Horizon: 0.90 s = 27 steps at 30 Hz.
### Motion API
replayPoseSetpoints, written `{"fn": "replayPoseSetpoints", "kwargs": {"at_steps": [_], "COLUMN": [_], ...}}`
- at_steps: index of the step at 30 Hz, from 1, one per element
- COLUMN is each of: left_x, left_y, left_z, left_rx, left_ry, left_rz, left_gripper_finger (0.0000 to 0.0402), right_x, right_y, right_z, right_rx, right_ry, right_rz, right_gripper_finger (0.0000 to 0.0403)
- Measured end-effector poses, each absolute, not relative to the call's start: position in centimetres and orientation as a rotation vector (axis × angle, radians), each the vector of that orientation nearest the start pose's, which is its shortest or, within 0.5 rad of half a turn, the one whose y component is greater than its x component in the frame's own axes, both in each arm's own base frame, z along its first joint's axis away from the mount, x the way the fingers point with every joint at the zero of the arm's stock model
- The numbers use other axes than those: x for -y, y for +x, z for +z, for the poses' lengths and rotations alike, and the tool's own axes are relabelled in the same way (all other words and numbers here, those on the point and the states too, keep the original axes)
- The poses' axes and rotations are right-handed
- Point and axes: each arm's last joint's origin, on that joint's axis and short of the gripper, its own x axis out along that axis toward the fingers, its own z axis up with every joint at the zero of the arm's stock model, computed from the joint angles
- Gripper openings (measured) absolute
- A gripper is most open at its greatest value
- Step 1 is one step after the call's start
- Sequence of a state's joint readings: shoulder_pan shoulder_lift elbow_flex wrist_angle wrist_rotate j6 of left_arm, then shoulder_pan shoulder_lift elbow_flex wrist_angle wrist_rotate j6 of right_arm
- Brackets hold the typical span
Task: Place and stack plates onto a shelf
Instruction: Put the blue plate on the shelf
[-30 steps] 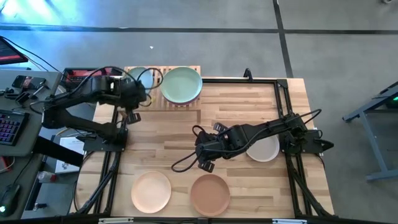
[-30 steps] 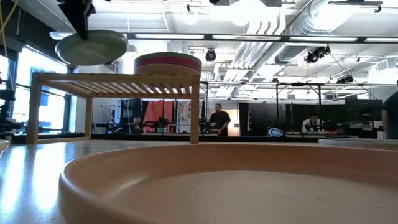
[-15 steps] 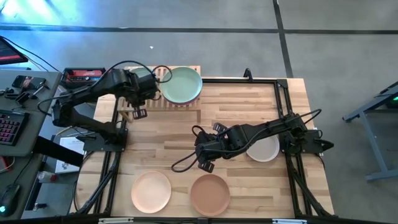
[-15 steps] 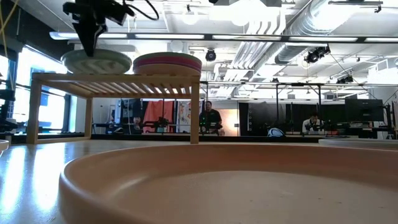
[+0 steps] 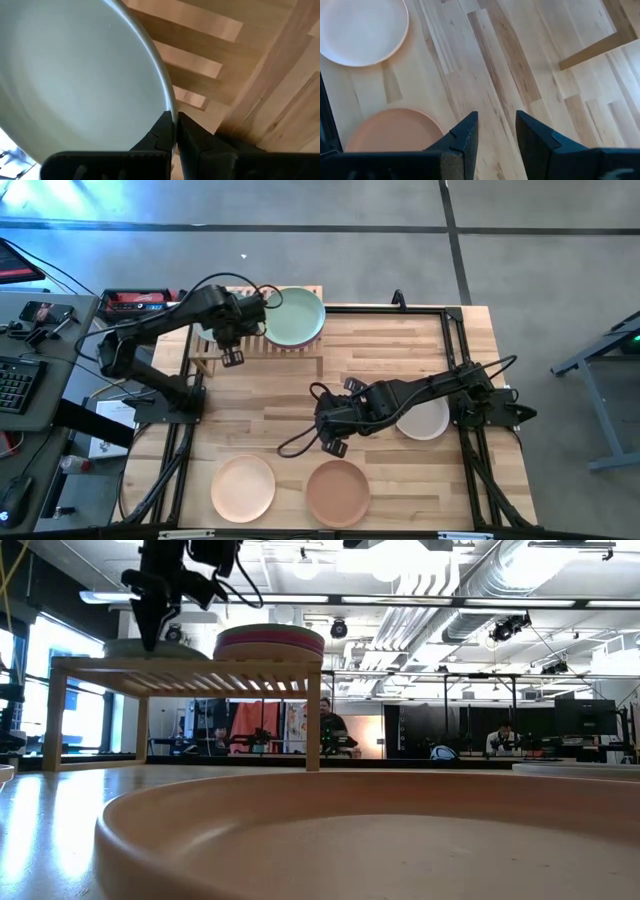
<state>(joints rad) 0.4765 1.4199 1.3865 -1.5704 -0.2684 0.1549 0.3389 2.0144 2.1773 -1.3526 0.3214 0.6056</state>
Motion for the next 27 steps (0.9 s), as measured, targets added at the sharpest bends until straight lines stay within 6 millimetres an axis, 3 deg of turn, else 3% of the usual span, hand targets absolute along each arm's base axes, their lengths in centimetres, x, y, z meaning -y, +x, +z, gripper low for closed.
{"fn": "replayPoseSetpoints", "kwargs": {"at_steps": [17, 27], "left_x": [-11.7, -11.7], "left_y": [20.7, 20.8], "left_z": [30.7, 30.7], "left_rx": [-1.718, -1.715], "left_ry": [-0.092, -0.107], "left_rz": [0.465, 0.483], "left_gripper_finger": [0.0007, 0.0063], "right_x": [-12.5, -12.5], "right_y": [38.1, 38.1], "right_z": [35.2, 35.2], "right_rx": [-1.078, -1.082], "right_ry": [0.190, 0.187], "right_rz": [-0.312, -0.304], "right_gripper_finger": [0.0107, 0.0107]}}
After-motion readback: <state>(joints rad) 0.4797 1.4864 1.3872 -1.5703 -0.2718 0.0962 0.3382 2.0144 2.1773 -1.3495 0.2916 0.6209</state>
